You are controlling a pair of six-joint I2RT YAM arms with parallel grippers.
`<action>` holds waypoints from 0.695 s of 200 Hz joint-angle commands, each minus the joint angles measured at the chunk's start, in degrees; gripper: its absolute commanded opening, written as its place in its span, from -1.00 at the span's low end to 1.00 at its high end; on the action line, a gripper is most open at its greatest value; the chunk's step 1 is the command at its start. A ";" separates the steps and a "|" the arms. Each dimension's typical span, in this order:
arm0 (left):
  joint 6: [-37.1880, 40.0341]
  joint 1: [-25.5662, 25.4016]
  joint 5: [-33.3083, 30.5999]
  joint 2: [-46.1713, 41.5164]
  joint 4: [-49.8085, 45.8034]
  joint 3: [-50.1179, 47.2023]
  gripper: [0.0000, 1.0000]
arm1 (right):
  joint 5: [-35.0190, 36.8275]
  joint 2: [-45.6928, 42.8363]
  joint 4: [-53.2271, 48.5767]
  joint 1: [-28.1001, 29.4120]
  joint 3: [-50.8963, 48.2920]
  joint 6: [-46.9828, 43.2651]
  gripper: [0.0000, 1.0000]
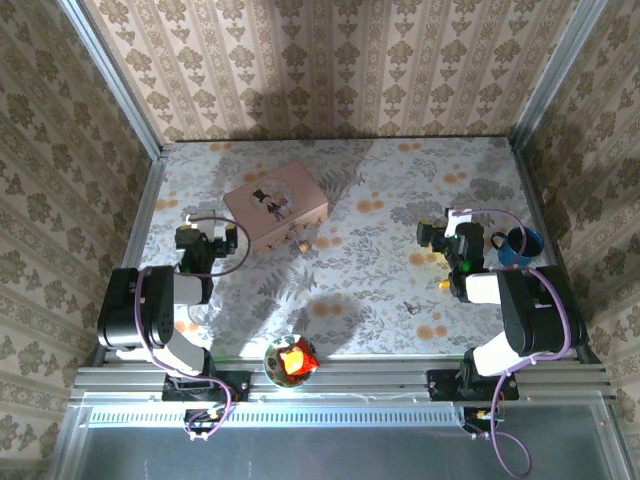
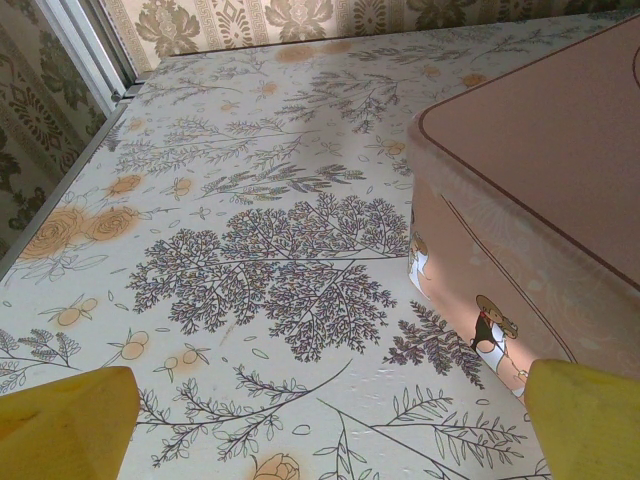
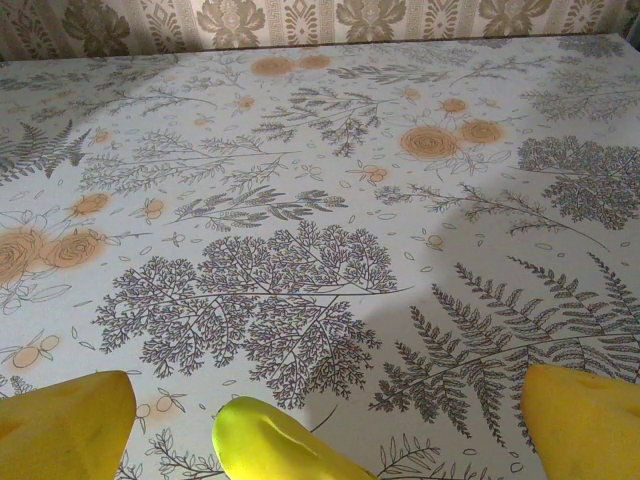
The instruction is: Unlock the padlock with the key
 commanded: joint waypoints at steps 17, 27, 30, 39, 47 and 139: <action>0.75 -0.18 -0.27 -0.30 0.16 0.82 1.00 | 1.27 0.28 -0.01 0.11 0.97 -0.98 1.00; 0.75 -0.15 -0.24 -0.31 0.15 0.74 1.00 | 1.27 0.25 0.05 0.11 0.92 -0.98 1.00; 0.71 -0.17 -0.22 -0.31 0.16 0.75 1.00 | 1.27 0.24 0.10 0.11 0.92 -0.98 1.00; 0.73 -0.17 -0.23 -0.30 0.16 0.74 1.00 | 1.27 0.22 0.06 0.11 0.97 -0.98 1.00; 0.73 -0.18 -0.22 -0.30 0.16 0.77 1.00 | 1.27 0.31 0.06 0.11 0.92 -0.98 1.00; 1.78 -0.22 2.90 -0.39 1.58 -0.08 1.00 | 1.24 0.19 0.15 0.11 0.88 -0.98 1.00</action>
